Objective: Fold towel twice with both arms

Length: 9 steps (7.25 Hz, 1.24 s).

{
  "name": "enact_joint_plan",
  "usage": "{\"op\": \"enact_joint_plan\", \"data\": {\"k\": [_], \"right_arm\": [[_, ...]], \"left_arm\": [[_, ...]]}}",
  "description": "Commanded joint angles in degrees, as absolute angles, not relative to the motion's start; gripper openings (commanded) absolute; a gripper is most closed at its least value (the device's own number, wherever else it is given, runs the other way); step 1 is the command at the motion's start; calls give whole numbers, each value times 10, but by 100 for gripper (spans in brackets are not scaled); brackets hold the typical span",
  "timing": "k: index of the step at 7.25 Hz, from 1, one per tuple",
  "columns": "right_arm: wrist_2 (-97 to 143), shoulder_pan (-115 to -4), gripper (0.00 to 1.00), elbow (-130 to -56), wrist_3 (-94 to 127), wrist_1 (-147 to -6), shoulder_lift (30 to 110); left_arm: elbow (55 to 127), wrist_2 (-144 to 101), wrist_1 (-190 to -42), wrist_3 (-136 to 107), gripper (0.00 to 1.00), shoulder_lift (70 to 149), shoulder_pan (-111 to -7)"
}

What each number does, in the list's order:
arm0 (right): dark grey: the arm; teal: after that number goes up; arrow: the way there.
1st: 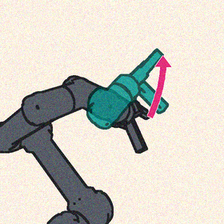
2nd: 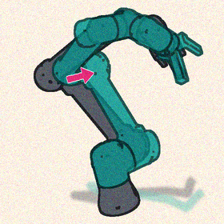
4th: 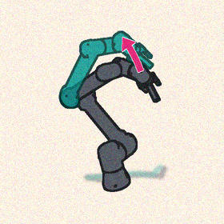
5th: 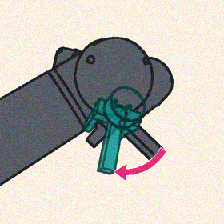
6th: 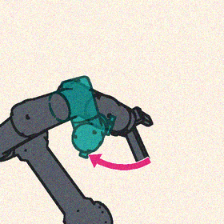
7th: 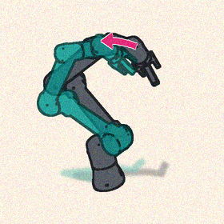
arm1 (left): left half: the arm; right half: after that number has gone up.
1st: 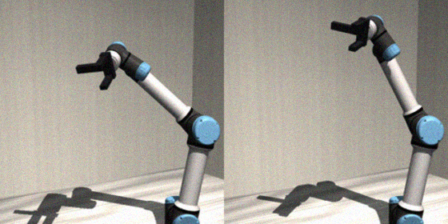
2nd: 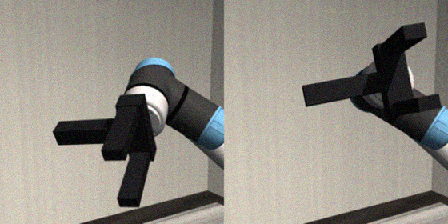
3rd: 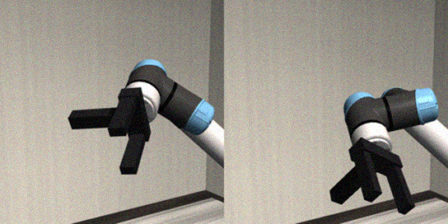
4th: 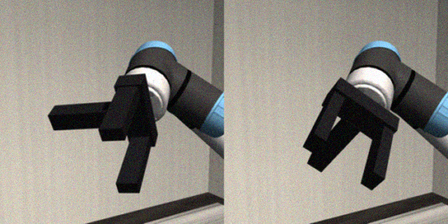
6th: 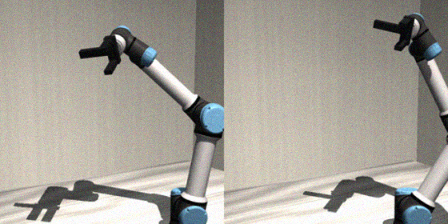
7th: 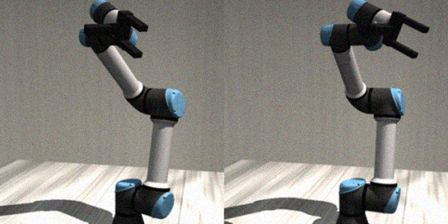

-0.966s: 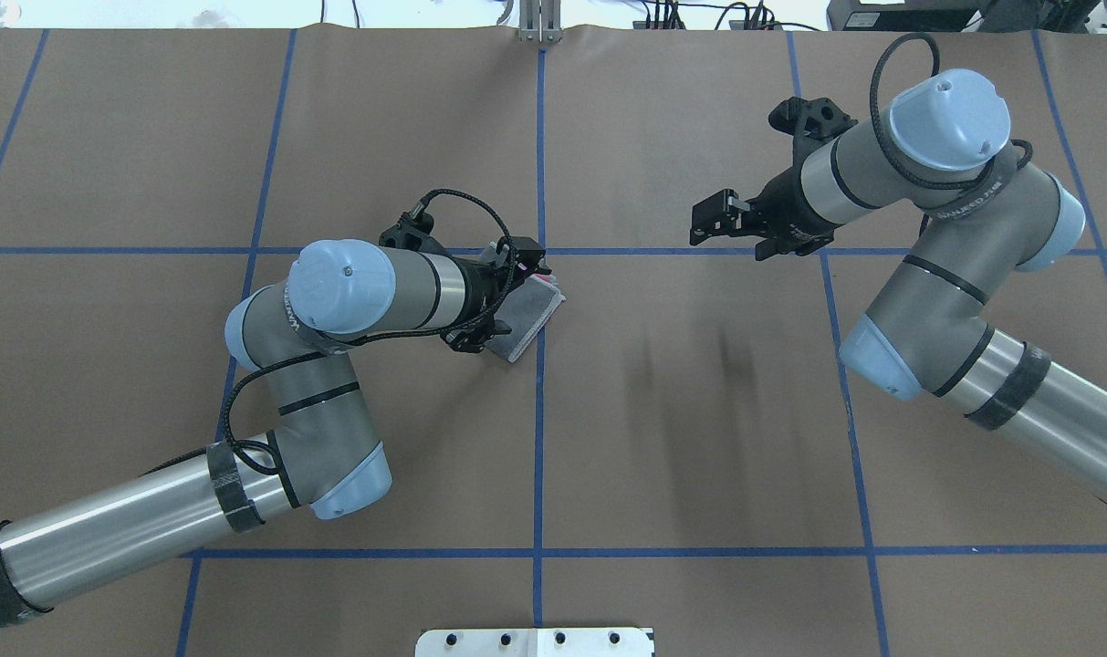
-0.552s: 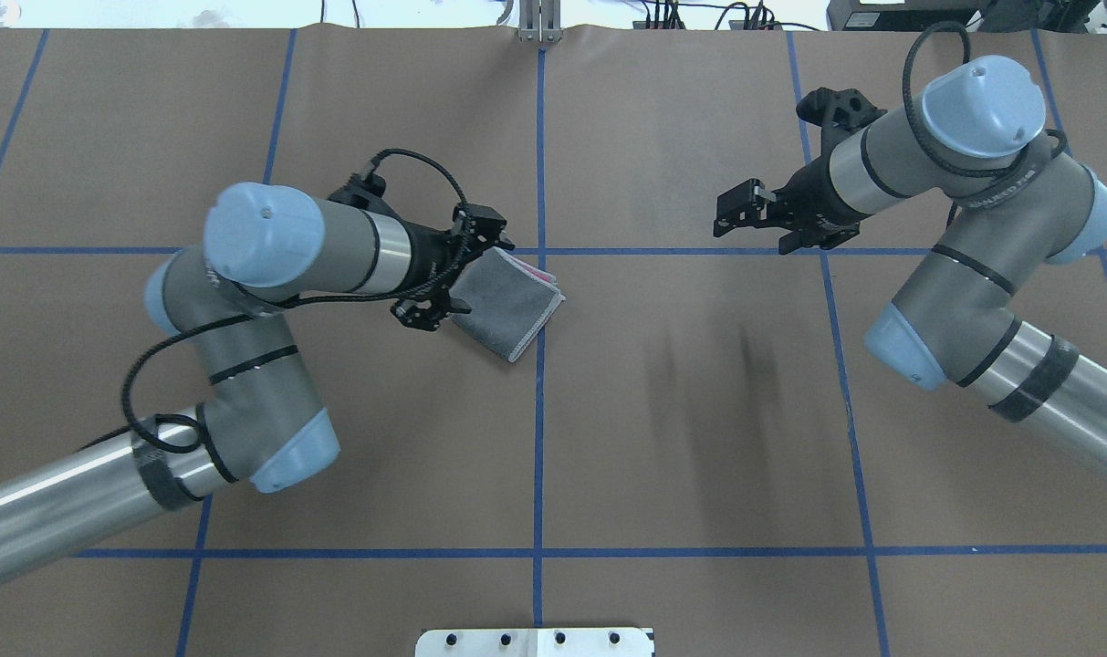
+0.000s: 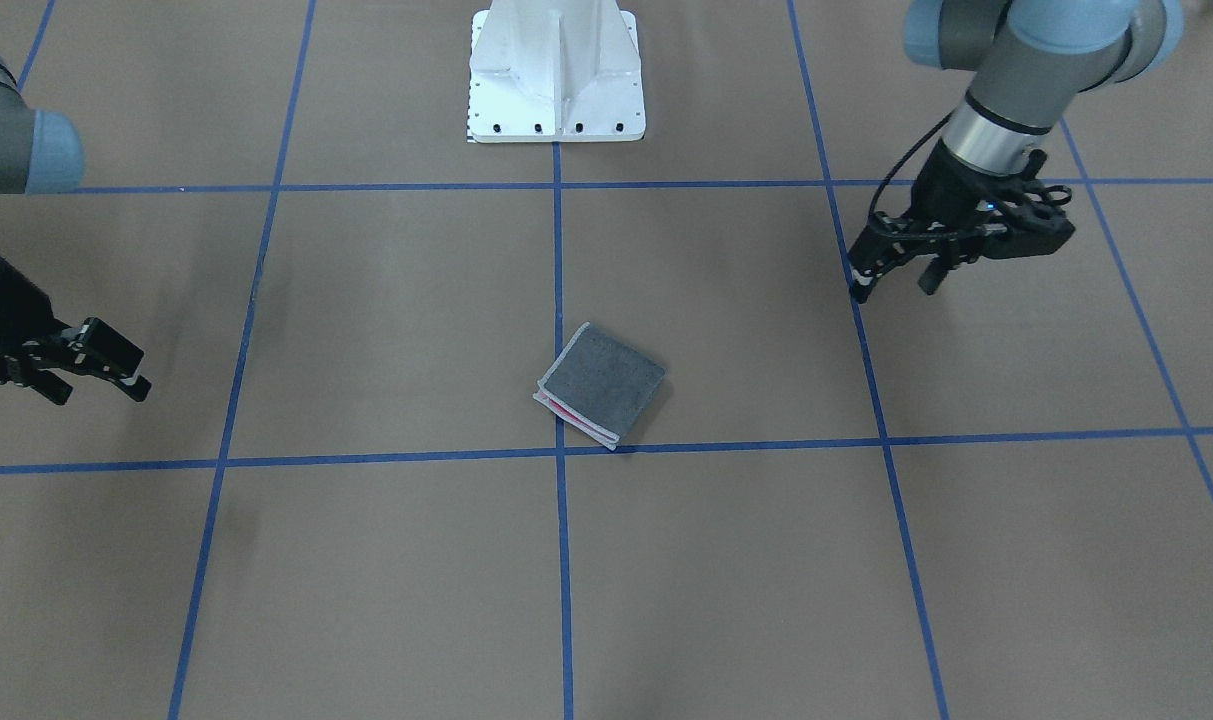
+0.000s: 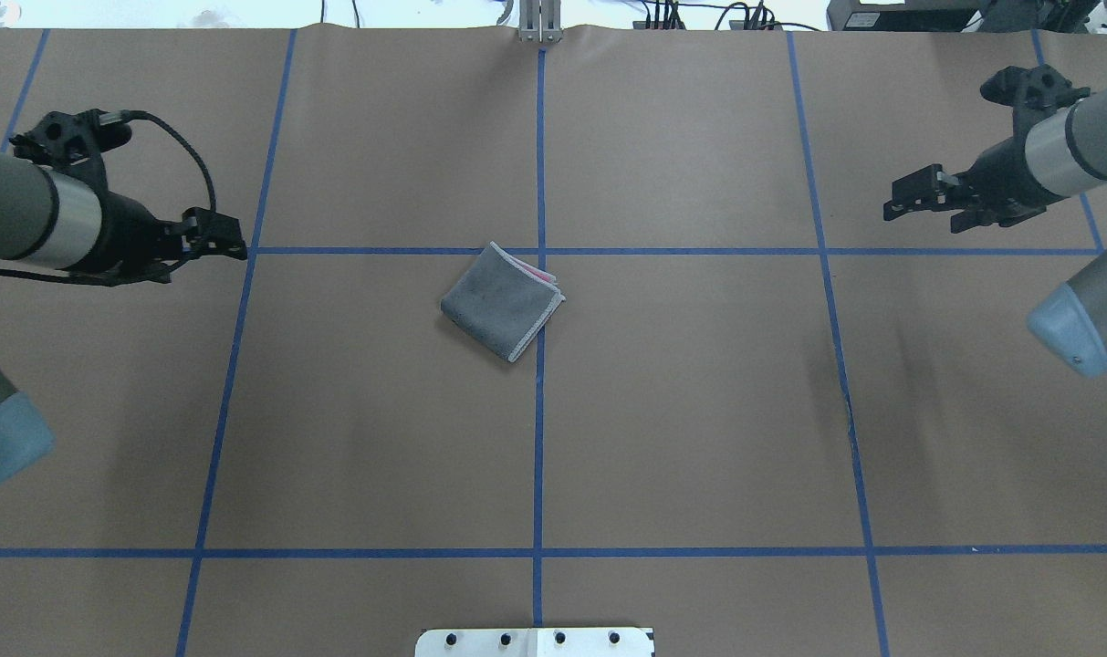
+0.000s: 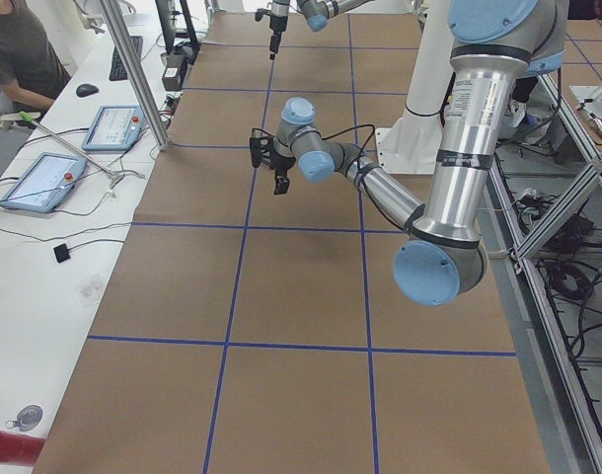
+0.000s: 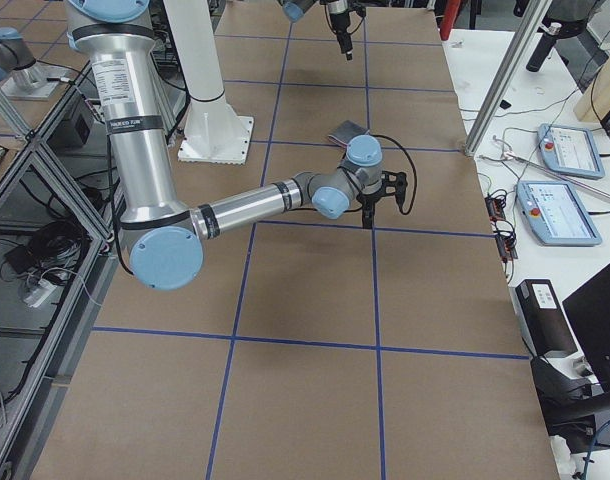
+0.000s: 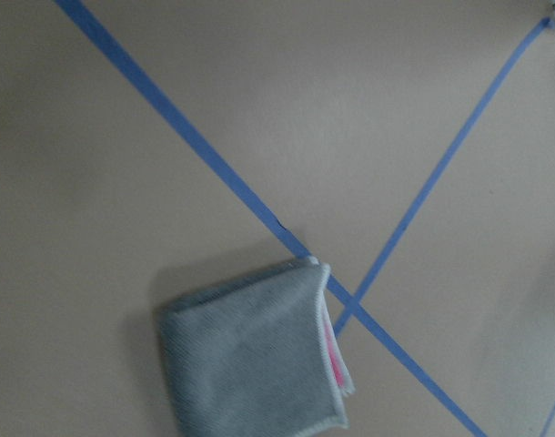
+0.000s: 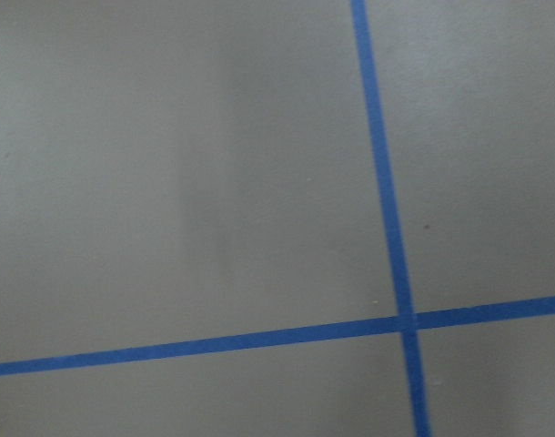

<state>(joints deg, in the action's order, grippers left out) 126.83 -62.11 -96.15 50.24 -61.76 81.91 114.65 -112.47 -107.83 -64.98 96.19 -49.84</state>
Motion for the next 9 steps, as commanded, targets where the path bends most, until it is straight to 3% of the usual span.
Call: {"op": "enact_joint_plan", "data": {"k": [1,3,6,9], "right_arm": [[1283,-686,100,-958,306,-652,886],[1306,-753,100,-955,145,-758,898],[1309,-796,100,-954,59,-827,907],[1322,-800,100,-949,59,-826,924]], "left_arm": [[1156,-1128,-1044,-379,100,864,-554],[1130,-1246,-1018,-199,100,815,-659],[1057,-1363,-891,-54,100,818,-826],[1020,-1397,-866,-37,100,824,-880]]}}
